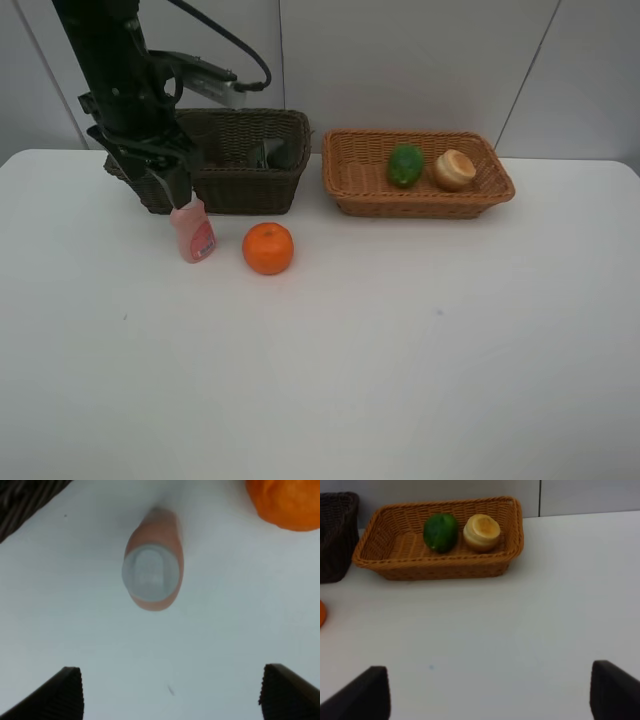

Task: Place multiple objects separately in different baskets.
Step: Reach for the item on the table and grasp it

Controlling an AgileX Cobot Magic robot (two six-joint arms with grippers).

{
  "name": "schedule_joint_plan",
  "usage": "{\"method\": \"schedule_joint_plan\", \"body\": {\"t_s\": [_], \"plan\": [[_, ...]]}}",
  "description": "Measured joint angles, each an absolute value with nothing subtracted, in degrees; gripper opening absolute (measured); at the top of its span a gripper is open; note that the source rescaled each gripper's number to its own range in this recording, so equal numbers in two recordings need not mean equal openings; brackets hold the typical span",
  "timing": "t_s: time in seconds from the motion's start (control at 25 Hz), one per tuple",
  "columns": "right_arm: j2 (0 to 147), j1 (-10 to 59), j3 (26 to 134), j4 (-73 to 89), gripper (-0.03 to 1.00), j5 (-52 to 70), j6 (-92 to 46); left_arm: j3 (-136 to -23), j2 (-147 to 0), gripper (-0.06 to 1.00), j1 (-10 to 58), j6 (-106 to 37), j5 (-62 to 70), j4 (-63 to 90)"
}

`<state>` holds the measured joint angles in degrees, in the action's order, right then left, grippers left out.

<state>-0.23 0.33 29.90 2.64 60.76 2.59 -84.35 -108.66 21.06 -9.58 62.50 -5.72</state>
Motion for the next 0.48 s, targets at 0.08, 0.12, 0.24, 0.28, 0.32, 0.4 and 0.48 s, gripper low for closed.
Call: {"method": "schedule_joint_plan", "body": {"t_s": [0.08,0.12,0.24,0.28,0.32,0.4,0.48], "plan": [[-0.23,0.33,29.90,2.64,0.82,60.76,2.59,-82.22,-108.66,0.92,21.06,-9.58,59.41,-5.46],[-0.23,0.33,29.90,2.64,0.82,60.76,2.59,-81.37,-108.66,0.92,21.00,-9.58,57.86,-5.40],[-0.23,0.33,29.90,2.64,0.82,60.76,2.59,-80.61,-108.84,0.92,21.00,-9.58,54.33,-5.35],[-0.23,0.33,29.90,2.64,0.82,60.76,2.59,-80.61,-108.84,0.92,21.00,-9.52,53.64,-5.22],[-0.23,0.33,29.90,2.64,0.82,60.76,2.59,-80.61,-109.11,0.92,21.00,-9.52,53.04,-5.12],[-0.23,0.33,29.90,2.64,0.82,60.76,2.59,-80.61,-109.78,0.92,21.00,-9.52,52.14,-4.94],[-0.23,0.33,29.90,2.69,0.82,60.76,2.59,-80.61,-110.81,0.92,21.00,-9.52,51.58,-4.87]]}}
